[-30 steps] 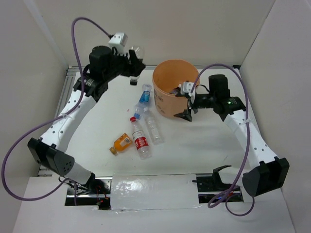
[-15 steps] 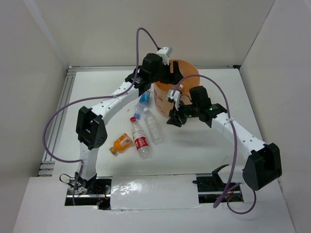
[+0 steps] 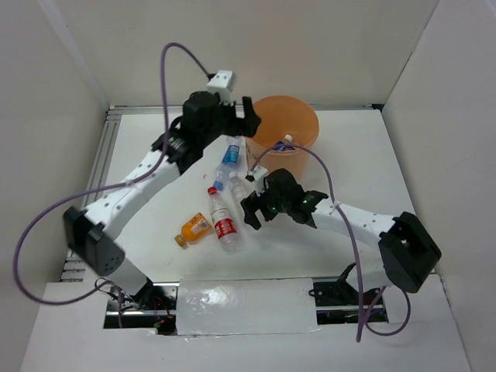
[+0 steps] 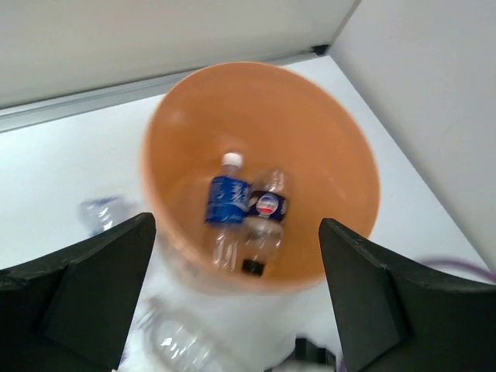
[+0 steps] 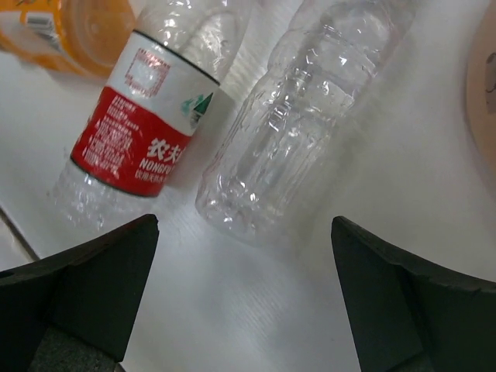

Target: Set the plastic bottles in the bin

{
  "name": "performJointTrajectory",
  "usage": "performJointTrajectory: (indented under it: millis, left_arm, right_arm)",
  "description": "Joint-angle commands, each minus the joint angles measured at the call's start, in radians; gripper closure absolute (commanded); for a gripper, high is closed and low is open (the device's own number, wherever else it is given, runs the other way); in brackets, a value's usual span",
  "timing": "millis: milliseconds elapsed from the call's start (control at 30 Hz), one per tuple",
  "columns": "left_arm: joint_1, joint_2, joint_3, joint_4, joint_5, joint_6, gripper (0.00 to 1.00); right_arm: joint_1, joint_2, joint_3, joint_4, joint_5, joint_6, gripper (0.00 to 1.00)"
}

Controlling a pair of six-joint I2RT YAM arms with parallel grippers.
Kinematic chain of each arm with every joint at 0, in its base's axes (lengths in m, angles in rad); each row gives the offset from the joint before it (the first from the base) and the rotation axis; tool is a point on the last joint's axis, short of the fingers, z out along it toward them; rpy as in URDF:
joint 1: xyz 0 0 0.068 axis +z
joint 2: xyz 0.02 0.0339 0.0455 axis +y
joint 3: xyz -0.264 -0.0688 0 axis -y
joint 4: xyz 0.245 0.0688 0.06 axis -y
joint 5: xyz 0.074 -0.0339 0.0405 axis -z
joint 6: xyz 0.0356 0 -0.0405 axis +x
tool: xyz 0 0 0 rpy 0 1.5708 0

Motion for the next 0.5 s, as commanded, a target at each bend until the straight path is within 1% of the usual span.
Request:
performJointTrajectory:
  millis: [0, 33, 100, 133, 167, 233, 267, 300, 333, 367, 400, 433, 467]
  left_arm:
    - [0.010, -0.210, -0.257, -0.022, -0.155, 0.087, 0.01]
    - [0.010, -0.303, -0.323, -0.039, -0.173, 0.087, 0.01]
    - [0.019, -0.394, -0.443, -0.096, -0.187, 0.065, 0.01]
    - [0.019, -0.437, -0.542, -0.114, -0.204, 0.049, 0.01]
    - [0.019, -0.518, -0.586, -0.128, -0.204, 0.032, 0.01]
    - [0.019, -0.590, -0.676, -0.179, -0.216, -0.018, 0.01]
    - [0.019, -0.648, -0.696, -0.200, -0.216, -0.037, 0.01]
    - [0.019, -0.673, -0.713, -0.220, -0.226, -0.069, 0.01]
    - [0.019, -0.695, -0.745, -0.258, -0.226, -0.087, 0.01]
    - [0.019, -0.713, -0.761, -0.279, -0.226, -0.103, 0.01]
    - [0.019, -0.739, -0.775, -0.299, -0.226, -0.116, 0.01]
    - [0.019, -0.749, -0.798, -0.323, -0.226, -0.156, 0.01]
    - [0.019, -0.749, -0.798, -0.381, -0.226, -0.176, 0.01]
  right_arm:
    - [0.035, 0.068, 0.022, 0.147, 0.154, 0.195, 0.01]
    - [0.035, 0.090, 0.035, 0.158, 0.154, 0.204, 0.01]
    - [0.035, 0.149, 0.055, 0.173, 0.168, 0.233, 0.01]
    - [0.045, 0.169, 0.055, 0.183, 0.218, 0.234, 0.01]
    - [0.046, 0.189, 0.055, 0.192, 0.232, 0.246, 0.01]
    - [0.046, 0.254, 0.079, 0.203, 0.252, 0.255, 0.01]
    - [0.046, 0.274, 0.088, 0.203, 0.242, 0.255, 0.04]
    - [0.046, 0.312, 0.107, 0.203, 0.241, 0.255, 0.07]
    - [0.046, 0.327, 0.107, 0.212, 0.220, 0.246, 0.10]
    - [0.046, 0.343, 0.123, 0.212, 0.205, 0.246, 0.16]
    - [0.046, 0.363, 0.133, 0.212, 0.188, 0.220, 0.32]
    - [0.046, 0.363, 0.150, 0.212, 0.166, 0.202, 0.39]
    - [0.046, 0.363, 0.162, 0.195, 0.131, 0.185, 0.47]
